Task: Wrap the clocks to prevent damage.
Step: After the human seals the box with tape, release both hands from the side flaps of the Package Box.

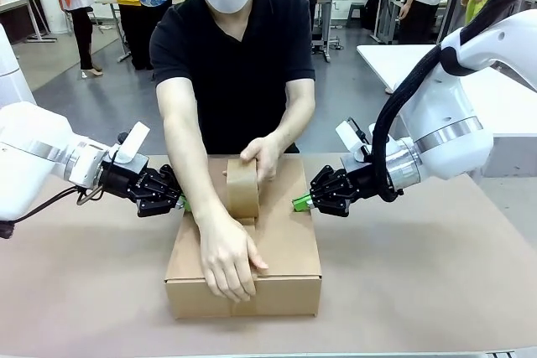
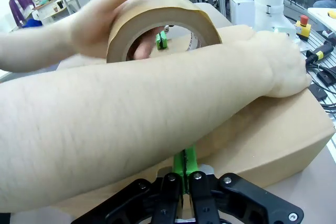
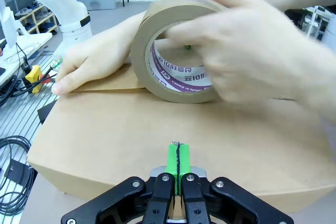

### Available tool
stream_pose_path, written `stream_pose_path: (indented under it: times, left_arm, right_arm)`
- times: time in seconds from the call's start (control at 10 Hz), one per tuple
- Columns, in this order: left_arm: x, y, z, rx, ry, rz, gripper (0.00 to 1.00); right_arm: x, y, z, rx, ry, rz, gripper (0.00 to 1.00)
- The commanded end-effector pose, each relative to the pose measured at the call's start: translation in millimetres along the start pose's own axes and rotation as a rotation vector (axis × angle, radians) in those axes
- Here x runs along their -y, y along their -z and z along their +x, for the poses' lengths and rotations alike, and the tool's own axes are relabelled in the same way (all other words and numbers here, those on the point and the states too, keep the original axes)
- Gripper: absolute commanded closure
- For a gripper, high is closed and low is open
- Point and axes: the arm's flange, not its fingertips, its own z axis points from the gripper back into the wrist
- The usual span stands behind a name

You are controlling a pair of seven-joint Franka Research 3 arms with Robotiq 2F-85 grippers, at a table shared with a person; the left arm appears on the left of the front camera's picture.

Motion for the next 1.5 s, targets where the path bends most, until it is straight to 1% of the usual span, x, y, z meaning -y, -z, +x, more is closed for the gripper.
stream_pose_path:
  times: [0.0,1.4]
  left_arm:
    - [0.6,0.4,-0.3,-0.008,0.007,-0.01,1.0]
    - [0.6,0.4,-0.3,-0.008,0.007,-0.01,1.0]
  right_arm:
    - [-1.5,2.4,-2.9,0.005,0.013,-0.01,0.99]
    - [-1.5,2.4,-2.9,0.005,0.013,-0.01,0.99]
